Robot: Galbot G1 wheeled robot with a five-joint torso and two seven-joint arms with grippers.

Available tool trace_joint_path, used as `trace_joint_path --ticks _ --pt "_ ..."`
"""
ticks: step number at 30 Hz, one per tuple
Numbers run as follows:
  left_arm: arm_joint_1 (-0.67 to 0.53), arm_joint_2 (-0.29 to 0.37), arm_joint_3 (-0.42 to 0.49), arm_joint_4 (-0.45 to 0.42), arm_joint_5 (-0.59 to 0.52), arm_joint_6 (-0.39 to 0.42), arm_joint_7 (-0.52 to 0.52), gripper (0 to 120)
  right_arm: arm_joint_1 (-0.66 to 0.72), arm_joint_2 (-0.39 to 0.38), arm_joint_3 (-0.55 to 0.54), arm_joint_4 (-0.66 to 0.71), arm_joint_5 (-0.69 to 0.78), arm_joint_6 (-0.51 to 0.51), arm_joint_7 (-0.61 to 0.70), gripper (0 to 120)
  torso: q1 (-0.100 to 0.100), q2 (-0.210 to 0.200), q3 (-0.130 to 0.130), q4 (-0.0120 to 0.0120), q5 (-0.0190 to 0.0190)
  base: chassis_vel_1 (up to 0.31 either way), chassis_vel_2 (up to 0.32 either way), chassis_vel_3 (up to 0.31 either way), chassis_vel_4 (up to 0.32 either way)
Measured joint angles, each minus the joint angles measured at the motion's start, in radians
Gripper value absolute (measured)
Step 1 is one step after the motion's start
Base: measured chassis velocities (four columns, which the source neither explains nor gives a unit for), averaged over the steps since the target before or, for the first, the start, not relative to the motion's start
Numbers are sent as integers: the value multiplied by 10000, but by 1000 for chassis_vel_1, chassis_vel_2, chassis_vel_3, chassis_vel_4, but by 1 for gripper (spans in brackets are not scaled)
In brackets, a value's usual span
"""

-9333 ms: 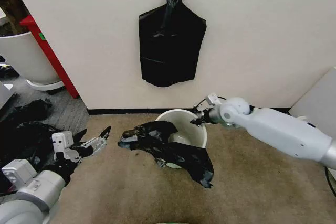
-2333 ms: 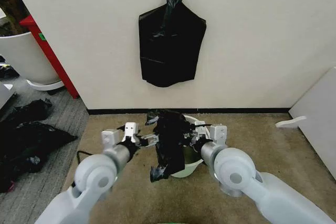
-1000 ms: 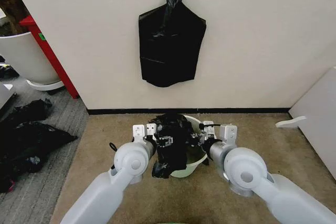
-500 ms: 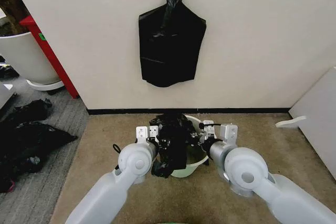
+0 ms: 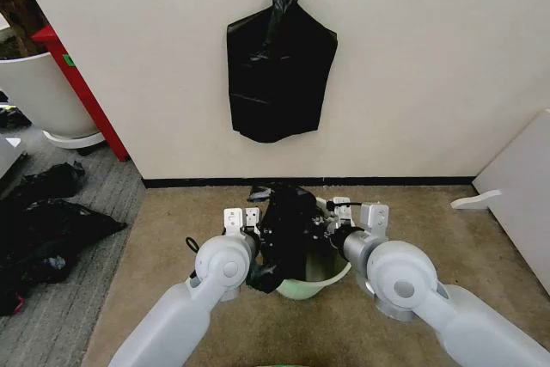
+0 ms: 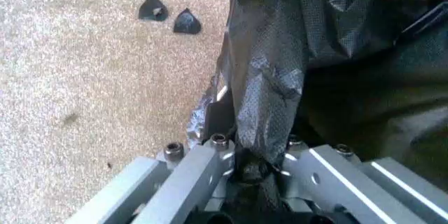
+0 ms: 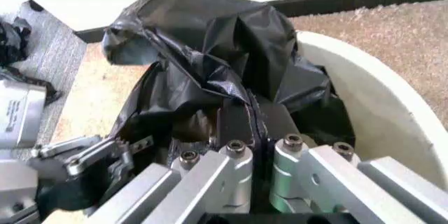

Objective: Place the garbage bag over the trash bin.

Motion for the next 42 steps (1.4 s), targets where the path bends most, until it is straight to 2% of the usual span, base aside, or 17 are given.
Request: trace_joint_path --ticks 10,19,27,34,42 --pt "392 402 -382 -798 592 -575 282 3 -408 -570 1064 1059 204 -121 -284 0 0 1 0 -1 -1 0 0 0 0" --pt "736 1203 -1504 -2034 755 -901 955 3 -961 -1148 2347 1587 338 -319 -1204 0 0 1 -1 0 0 0 0 0 0" --pt "1302 1862 -2699 -2538 852 -949 1822 3 -1073 -1211 2855 1473 363 -397 -1447 0 0 1 -1 1 -1 0 0 0 0" --pt "1557 1928 -3100 -2662 892 -1067 2268 3 -1224 -1231 3056 1014 314 -496 -1754 0 0 1 0 0 0 0 0 0 0" --pt "1723 1931 -3431 -2754 882 -1262 2736 3 -1834 -1361 3676 346 211 -739 -2733 0 0 1 0 -1 0 0 0 0 0"
